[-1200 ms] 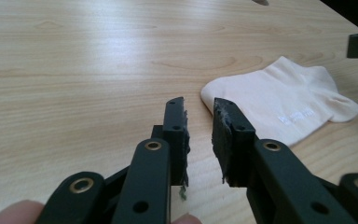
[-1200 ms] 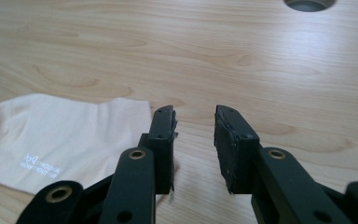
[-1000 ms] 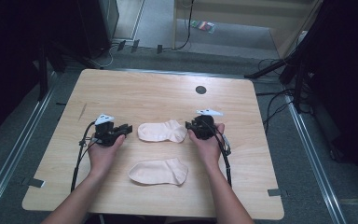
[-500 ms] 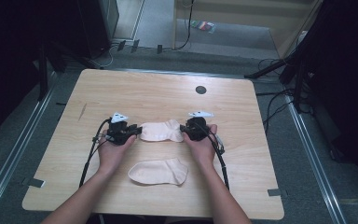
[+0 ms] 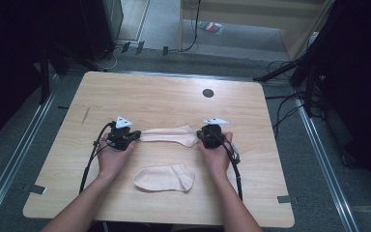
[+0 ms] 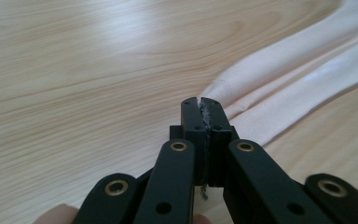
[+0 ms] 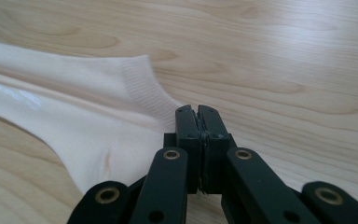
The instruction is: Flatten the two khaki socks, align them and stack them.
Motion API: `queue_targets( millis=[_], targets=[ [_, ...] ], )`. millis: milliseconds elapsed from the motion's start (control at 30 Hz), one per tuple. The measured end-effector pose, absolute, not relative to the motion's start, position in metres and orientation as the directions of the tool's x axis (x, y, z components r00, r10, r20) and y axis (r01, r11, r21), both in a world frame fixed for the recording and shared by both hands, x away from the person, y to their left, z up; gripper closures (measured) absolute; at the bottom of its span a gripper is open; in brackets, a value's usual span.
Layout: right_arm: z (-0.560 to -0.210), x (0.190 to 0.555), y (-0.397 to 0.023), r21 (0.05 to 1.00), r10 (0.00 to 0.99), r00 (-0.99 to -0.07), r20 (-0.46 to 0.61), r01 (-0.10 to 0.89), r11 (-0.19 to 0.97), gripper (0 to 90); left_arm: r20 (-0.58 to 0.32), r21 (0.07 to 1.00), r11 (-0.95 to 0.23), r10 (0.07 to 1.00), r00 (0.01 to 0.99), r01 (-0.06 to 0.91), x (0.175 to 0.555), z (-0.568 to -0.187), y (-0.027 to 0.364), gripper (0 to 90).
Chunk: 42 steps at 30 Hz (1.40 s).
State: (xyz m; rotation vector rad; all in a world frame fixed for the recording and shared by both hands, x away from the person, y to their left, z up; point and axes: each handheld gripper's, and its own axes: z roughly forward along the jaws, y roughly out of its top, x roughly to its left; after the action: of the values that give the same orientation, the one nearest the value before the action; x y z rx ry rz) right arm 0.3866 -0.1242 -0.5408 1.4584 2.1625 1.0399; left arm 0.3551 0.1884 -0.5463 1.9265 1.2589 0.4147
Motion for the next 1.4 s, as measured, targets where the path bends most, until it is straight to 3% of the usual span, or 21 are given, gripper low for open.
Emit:
queue_targets(
  millis=[67, 100, 133, 167, 267, 433, 633, 700, 733, 833, 1400],
  targets=[
    [-0.540, 0.385, -0.120, 0.739, 0.873, -0.462, 0.155, 0.641, 0.208, 87.5, -0.142, 0.773, -0.199, 0.871, 0.470, 0.603, 0.352, -0.544, 0.184, 89.2],
    [-0.540, 0.385, -0.120, 0.739, 0.873, -0.462, 0.155, 0.641, 0.208, 87.5, -0.142, 0.773, -0.199, 0.871, 0.470, 0.603, 0.352, -0.544, 0.184, 81.7],
    [-0.536, 0.383, -0.117, 0.769, 0.869, -0.474, 0.144, 0.606, 0.202, 72.1, -0.187, 0.791, -0.147, 0.867, 0.463, 0.594, 0.353, -0.541, 0.185, 69.5],
    [-0.533, 0.383, -0.117, 0.782, 0.872, -0.467, 0.150, 0.595, 0.184, 62.6, -0.211, 0.797, -0.120, 0.863, 0.460, 0.591, 0.353, -0.539, 0.188, 63.6],
    [-0.528, 0.383, -0.124, 0.790, 0.874, -0.442, 0.200, 0.601, 0.123, 61.6, -0.249, 0.805, -0.062, 0.868, 0.430, 0.591, 0.355, -0.535, 0.193, 61.3],
    [-0.529, 0.385, -0.129, 0.773, 0.876, -0.434, 0.211, 0.622, 0.122, 60.6, -0.271, 0.785, -0.050, 0.868, 0.415, 0.618, 0.357, -0.538, 0.192, 59.9],
    [-0.542, 0.386, -0.122, 0.735, 0.882, -0.432, 0.186, 0.657, 0.167, 63.7, -0.243, 0.757, -0.101, 0.874, 0.422, 0.646, 0.360, -0.548, 0.182, 64.5],
    [-0.544, 0.385, -0.119, 0.735, 0.878, -0.447, 0.169, 0.651, 0.190, 68.3, -0.243, 0.755, -0.112, 0.867, 0.435, 0.646, 0.359, -0.547, 0.181, 72.1],
    [-0.545, 0.384, -0.117, 0.740, 0.877, -0.454, 0.159, 0.643, 0.199, 77.1, -0.240, 0.737, -0.137, 0.863, 0.445, 0.662, 0.360, -0.548, 0.179, 74.9],
    [-0.544, 0.383, -0.117, 0.738, 0.871, -0.463, 0.164, 0.643, 0.203, 83.4, -0.219, 0.728, -0.176, 0.856, 0.469, 0.663, 0.361, -0.548, 0.176, 88.1],
    [-0.506, 0.347, -0.124, 0.797, 0.835, -0.522, 0.177, 0.574, 0.189, 85.8, -0.233, 0.799, -0.143, 0.822, 0.519, 0.585, 0.326, -0.512, 0.189, 89.8]
  ],
)
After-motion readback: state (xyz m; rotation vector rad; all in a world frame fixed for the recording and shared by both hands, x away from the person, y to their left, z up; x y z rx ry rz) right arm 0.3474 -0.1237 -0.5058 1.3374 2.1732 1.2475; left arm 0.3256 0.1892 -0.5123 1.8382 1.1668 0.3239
